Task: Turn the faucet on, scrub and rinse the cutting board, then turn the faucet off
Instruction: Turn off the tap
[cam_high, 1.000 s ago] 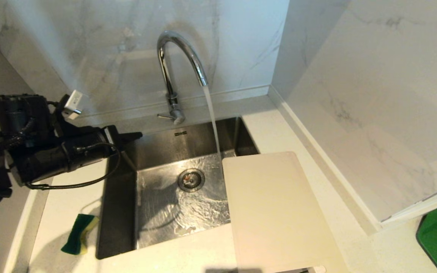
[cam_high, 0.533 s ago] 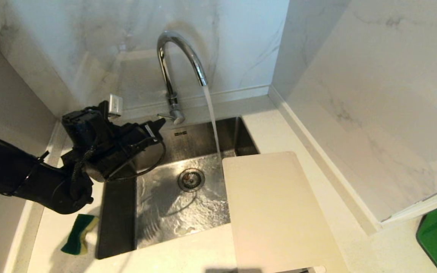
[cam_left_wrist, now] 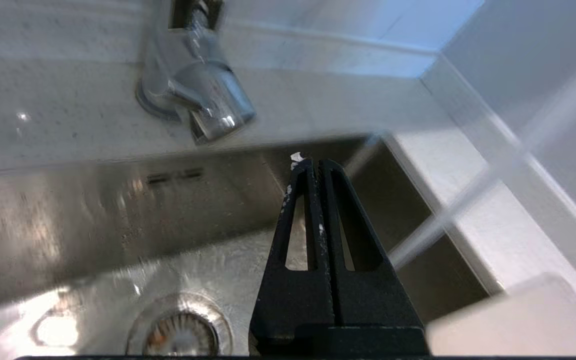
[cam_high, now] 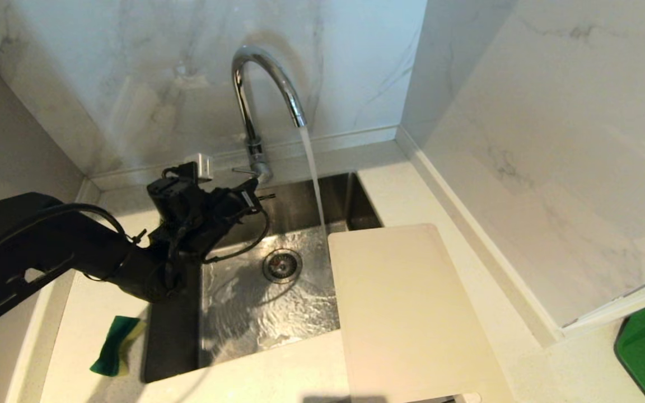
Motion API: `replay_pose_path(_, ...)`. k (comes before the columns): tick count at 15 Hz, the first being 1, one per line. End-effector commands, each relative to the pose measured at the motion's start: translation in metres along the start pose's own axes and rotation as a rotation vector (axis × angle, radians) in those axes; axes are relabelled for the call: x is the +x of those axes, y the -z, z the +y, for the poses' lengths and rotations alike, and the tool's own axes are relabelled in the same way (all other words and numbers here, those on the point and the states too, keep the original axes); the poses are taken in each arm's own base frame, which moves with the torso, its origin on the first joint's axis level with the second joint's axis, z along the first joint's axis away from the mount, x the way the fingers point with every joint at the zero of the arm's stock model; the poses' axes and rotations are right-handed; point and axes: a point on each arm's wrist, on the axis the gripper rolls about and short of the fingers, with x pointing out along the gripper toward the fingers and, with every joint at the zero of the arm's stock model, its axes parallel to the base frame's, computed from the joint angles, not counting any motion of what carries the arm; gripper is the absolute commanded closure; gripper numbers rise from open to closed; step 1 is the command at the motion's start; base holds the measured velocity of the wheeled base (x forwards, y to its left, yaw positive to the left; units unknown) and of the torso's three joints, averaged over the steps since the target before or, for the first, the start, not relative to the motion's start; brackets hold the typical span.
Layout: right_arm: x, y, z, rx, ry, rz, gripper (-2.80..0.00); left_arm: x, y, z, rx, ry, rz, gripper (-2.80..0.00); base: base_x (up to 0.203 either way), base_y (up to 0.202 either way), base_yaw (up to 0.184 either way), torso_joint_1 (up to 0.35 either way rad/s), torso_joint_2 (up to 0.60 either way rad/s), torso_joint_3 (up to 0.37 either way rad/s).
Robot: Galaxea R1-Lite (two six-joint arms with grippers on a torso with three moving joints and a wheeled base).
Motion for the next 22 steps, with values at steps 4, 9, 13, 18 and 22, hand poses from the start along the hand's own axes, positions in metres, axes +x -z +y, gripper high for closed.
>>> replay_pose_path(4, 0.0, 0.0, 0.0, -0.003, -0.001, 0.0, 0.0, 0.035, 0.013, 0.027, 0.053, -0.038, -0.08, 0.0, 0.0, 0.0, 0.0, 0.0, 0.0, 0.0)
replay_pose_path(9, 0.0, 0.0, 0.0, -0.072, -0.022, 0.0, 0.0, 0.061, 0.015, 0.047, 0.073, -0.133, -0.137, 0.0, 0.0, 0.0, 0.0, 0.0, 0.0, 0.0)
replay_pose_path(13, 0.0, 0.0, 0.0, -0.072, -0.022, -0.001, 0.0, 0.072, 0.01, 0.063, 0.08, -0.186, -0.172, 0.0, 0.0, 0.0, 0.0, 0.0, 0.0, 0.0)
replay_pose_path(18, 0.0, 0.0, 0.0, -0.07, -0.022, -0.001, 0.0, 0.078, 0.005, 0.075, 0.084, -0.231, -0.196, 0.0, 0.0, 0.0, 0.0, 0.0, 0.0, 0.0)
replay_pose_path(22, 0.0, 0.0, 0.0, -0.07, -0.022, -0.001, 0.0, 0.077, 0.003, 0.079, 0.083, -0.244, -0.2, 0.0, 0.0, 0.0, 0.0, 0.0, 0.0, 0.0)
